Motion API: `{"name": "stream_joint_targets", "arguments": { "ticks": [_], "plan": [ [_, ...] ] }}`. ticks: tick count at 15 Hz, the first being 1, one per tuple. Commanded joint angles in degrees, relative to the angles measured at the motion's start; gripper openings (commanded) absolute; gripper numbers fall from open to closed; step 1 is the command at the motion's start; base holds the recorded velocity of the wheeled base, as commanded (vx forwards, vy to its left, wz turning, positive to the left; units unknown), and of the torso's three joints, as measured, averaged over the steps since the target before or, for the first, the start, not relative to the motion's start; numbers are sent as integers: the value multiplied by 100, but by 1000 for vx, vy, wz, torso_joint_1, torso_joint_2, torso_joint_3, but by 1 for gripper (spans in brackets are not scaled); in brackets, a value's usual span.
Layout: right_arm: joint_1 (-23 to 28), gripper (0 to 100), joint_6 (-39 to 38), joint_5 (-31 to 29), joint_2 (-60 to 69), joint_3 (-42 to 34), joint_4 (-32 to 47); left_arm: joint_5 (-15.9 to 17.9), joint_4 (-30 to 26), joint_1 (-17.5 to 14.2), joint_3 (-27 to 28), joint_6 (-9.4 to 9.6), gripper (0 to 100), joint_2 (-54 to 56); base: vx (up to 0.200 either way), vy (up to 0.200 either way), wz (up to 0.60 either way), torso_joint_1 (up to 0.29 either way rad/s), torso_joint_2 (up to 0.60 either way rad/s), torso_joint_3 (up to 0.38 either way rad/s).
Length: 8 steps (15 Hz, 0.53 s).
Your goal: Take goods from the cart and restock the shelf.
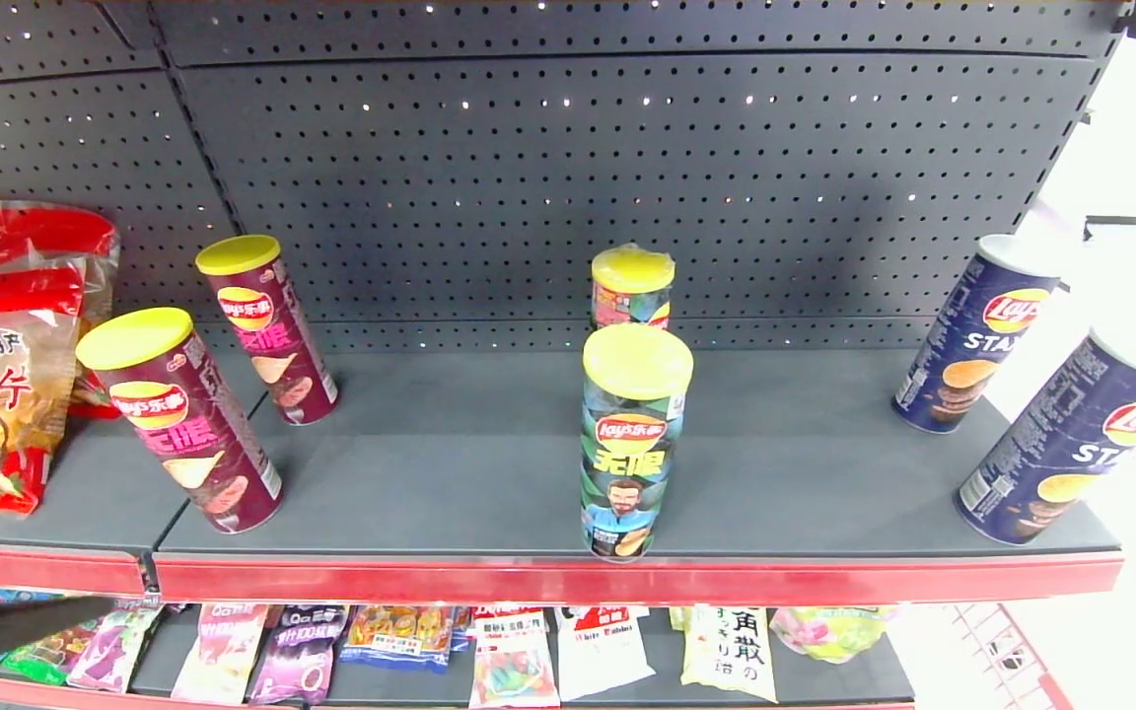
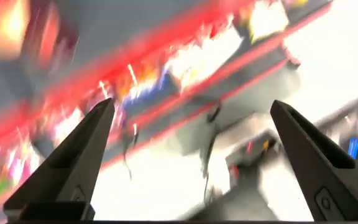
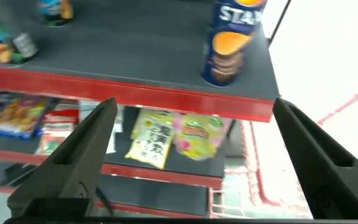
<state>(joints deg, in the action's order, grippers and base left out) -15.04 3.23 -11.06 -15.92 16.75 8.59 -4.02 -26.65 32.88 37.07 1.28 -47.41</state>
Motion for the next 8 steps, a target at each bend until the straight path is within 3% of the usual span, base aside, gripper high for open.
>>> {"name": "stream_joint_targets", "arguments": {
  "ticks": [1, 2, 3, 4, 5, 6, 8],
  "plan": [
    [933, 100, 2, 7, -201, -14, 81, -529, -2565, -818, -33, -14, 100, 3423, 0, 0, 0, 0, 0, 0],
    [1267, 100, 2, 16, -218, -67, 151, -617, -2609, -1143, -174, -23, 100, 3713, 0, 0, 0, 0, 0, 0],
    [1267, 100, 2, 16, -218, -67, 151, -626, -2556, -1715, -385, -84, 100, 3941, 0, 0, 0, 0, 0, 0],
    [1548, 100, 11, 51, -8, -260, 248, -591, -2547, -2224, -517, -321, 100, 4047, 0, 0, 0, 0, 0, 0],
    [1531, 100, 37, 60, 168, -383, 248, -565, -2503, -2488, -622, -506, 100, 4108, 0, 0, 0, 0, 0, 0],
    [1504, 100, 204, 77, 748, -708, 248, -538, -2187, -2620, -851, -822, 100, 4178, 0, 0, 0, 0, 0, 0],
    [1504, 100, 283, 156, 1592, -954, 266, -362, -710, -2611, -1466, -893, 100, 4178, 0, 0, 0, 0, 0, 0]
  ]
}}
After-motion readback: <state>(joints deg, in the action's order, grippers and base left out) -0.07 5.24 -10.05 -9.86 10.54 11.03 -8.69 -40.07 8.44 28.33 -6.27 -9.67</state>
